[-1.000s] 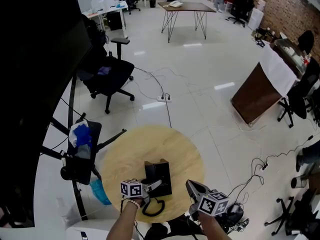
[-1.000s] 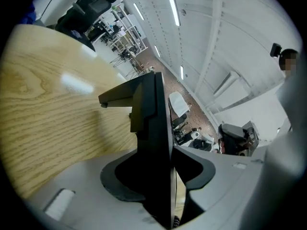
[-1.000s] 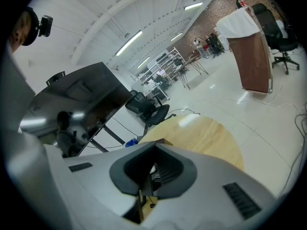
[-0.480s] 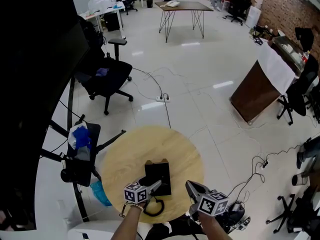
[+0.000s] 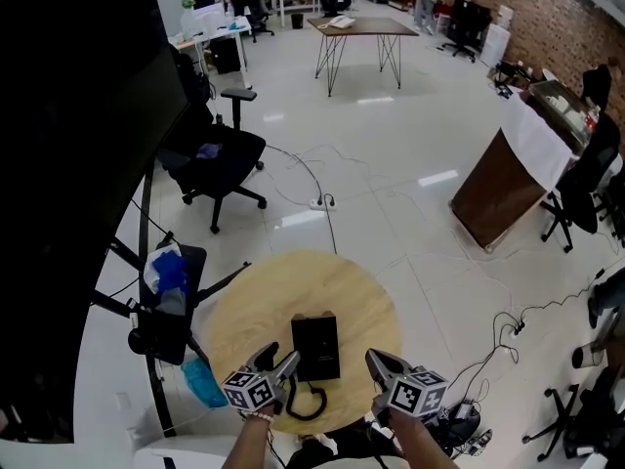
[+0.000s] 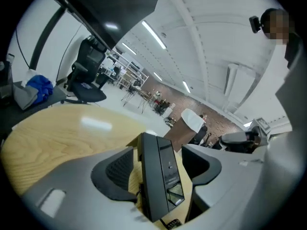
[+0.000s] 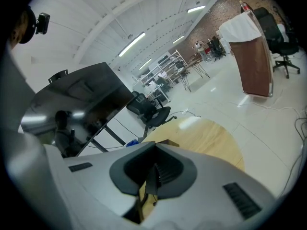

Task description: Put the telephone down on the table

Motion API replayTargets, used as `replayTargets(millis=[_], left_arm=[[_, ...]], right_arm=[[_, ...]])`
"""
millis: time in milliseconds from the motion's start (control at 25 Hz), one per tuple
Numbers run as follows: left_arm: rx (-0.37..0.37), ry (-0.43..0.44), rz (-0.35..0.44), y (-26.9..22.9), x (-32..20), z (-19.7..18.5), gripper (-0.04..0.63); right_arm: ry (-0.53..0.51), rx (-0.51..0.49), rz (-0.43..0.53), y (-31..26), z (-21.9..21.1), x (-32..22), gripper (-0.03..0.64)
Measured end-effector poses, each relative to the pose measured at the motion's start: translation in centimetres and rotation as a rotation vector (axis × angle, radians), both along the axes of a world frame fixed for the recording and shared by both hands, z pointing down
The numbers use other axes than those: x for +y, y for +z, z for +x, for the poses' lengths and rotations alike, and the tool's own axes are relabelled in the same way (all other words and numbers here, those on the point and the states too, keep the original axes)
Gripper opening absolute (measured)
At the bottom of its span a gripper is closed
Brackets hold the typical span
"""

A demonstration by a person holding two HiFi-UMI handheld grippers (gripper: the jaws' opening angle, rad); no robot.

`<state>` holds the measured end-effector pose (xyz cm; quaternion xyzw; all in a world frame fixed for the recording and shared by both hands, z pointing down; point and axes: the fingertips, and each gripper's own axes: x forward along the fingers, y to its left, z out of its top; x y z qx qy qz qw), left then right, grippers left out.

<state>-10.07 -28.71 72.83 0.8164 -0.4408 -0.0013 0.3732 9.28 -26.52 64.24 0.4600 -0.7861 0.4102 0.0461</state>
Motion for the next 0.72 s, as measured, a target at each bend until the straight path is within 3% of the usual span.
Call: replayTargets(millis=[120, 280, 480, 720], left_arm=[[0.019, -0.058, 0.07, -3.7, 1.3, -2.1, 0.21], [0.014, -0.133, 0.118, -7.1, 3.3, -4.2, 0.126], [-0.107, -0.243, 0.078, -8.8, 6.6, -7.0, 0.004], [-0.134, -0.216, 0.099, -10.3, 9.8, -7.4, 0.003]], right_arm=[[0.014, 0.012, 0.023, -0.9, 0.3, 0.4, 0.005], [0.032, 0.027, 0.047, -2.0, 0.5, 1.6, 0.005], [0.041, 0.047, 0.071, -3.0, 0.2, 4.1, 0.005], [0.04, 0.059, 0.077, -3.3, -1.5, 8.3, 0.006]])
